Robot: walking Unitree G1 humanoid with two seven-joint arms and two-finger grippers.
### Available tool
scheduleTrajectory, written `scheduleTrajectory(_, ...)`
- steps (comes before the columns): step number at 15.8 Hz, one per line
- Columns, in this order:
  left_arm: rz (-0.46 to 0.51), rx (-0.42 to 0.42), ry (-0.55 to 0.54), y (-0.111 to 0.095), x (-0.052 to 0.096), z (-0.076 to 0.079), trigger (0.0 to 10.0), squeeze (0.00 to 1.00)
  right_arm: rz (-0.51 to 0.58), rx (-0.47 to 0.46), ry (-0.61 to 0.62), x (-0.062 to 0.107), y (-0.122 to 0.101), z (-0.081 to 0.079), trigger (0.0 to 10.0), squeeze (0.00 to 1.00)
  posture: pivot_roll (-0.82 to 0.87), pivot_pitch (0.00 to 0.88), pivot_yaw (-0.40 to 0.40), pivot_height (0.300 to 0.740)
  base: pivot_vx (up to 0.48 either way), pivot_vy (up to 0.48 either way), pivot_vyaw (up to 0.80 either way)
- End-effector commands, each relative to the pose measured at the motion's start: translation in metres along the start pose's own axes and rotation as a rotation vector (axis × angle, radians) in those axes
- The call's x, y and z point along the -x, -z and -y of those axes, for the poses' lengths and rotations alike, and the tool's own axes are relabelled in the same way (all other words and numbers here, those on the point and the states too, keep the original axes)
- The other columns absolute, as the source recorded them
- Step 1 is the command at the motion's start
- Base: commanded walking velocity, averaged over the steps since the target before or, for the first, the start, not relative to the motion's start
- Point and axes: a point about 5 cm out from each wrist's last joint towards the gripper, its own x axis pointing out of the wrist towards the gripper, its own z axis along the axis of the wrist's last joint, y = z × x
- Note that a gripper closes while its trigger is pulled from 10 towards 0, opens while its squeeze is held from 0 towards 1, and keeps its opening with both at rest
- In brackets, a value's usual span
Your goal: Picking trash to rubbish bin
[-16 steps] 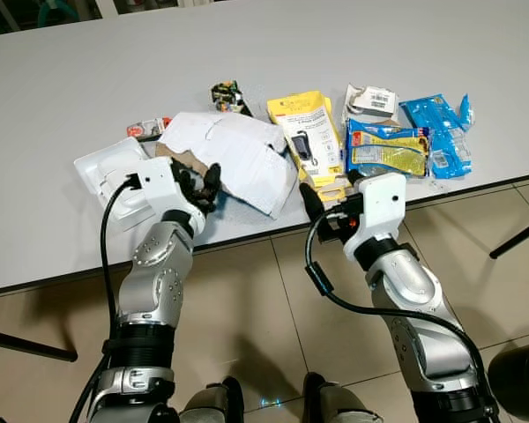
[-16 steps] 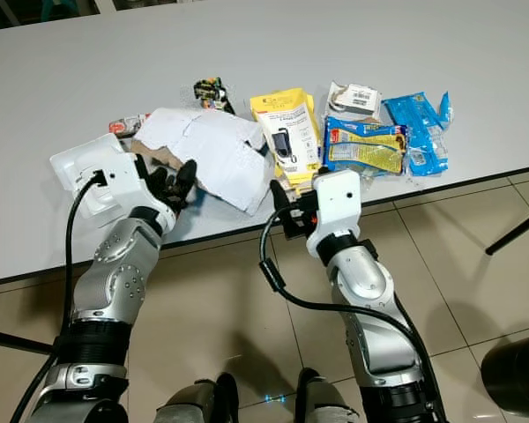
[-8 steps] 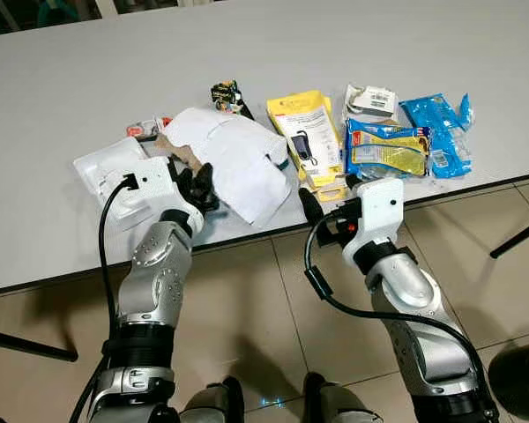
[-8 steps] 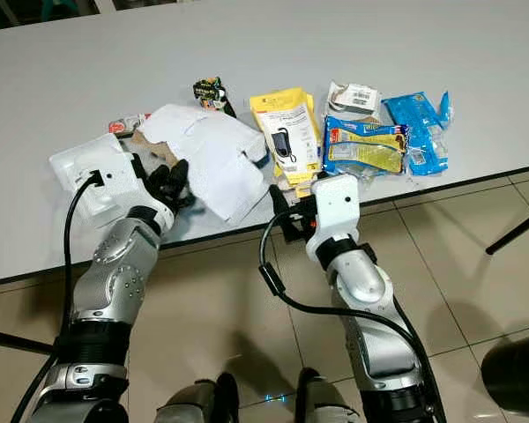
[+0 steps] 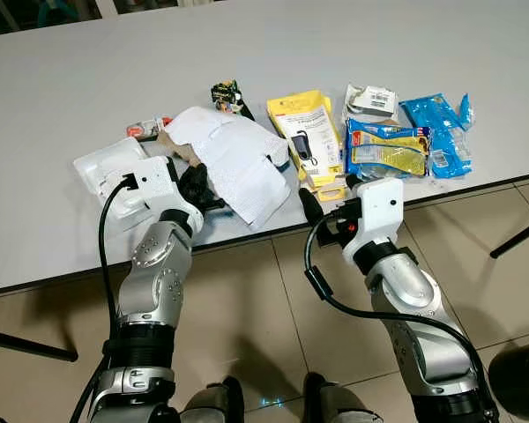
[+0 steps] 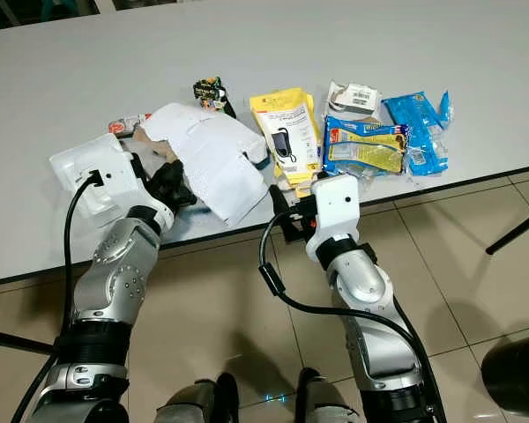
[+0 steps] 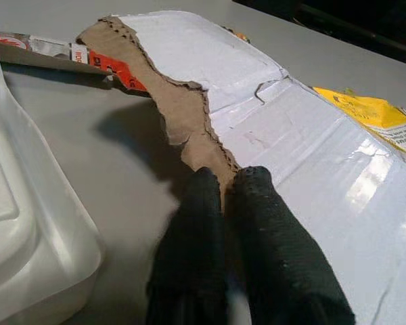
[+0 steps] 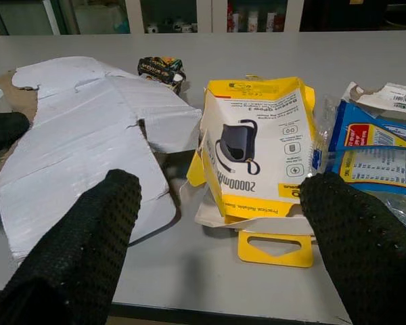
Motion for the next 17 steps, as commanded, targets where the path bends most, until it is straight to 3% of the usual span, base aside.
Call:
scheduleTrajectory(1, 0.002, 0.01, -0.007, 0.0, 0.0, -0.002, 0.0, 0.0, 0.001, 0.009, -0.003, 0.001, -0.002, -0.002, 10.0, 0.0, -0.11, 0.22, 0.069, 0.74, 0.0, 0.0, 0.0)
scheduleTrajectory(5, 0.103, -0.023, 0.032, -0.028, 0.0, 0.014, 0.0, 0.0, 0.0, 0.01, -0.005, 0.001, -0.001, -0.002, 10.0, 0.0, -0.11, 0.221, 0.066, 0.74, 0.0, 0.0, 0.0)
scheduleTrajectory(8, 0.128, -0.017, 0.035, -0.035, 0.0, 0.016, 0.0, 0.0, 0.003, 0.011, -0.009, 0.0, -0.002, -0.002, 10.0, 0.0, -0.11, 0.219, 0.064, 0.74, 0.0, 0.0, 0.0)
scheduleTrajectory(10, 0.176, -0.059, 0.045, -0.045, 0.003, 0.019, 0.0, 0.0, 0.004, 0.01, -0.009, -0.001, -0.002, -0.002, 10.0, 0.0, -0.1, 0.217, 0.065, 0.74, 0.0, 0.0, 0.0)
scheduleTrajectory(14, 0.289, -0.235, 0.032, -0.068, 0.012, 0.022, 0.0, 0.0, 0.008, 0.008, -0.01, -0.003, -0.002, -0.003, 10.0, 0.0, -0.09, 0.209, 0.062, 0.74, 0.0, 0.0, 0.0)
scheduleTrajectory(17, 0.328, -0.356, -0.059, -0.079, 0.024, 0.007, 0.0, 0.0, 0.013, 0.003, -0.019, -0.006, -0.002, -0.005, 10.0, 0.0, -0.07, 0.202, 0.056, 0.74, 0.0, 0.0, 0.0)
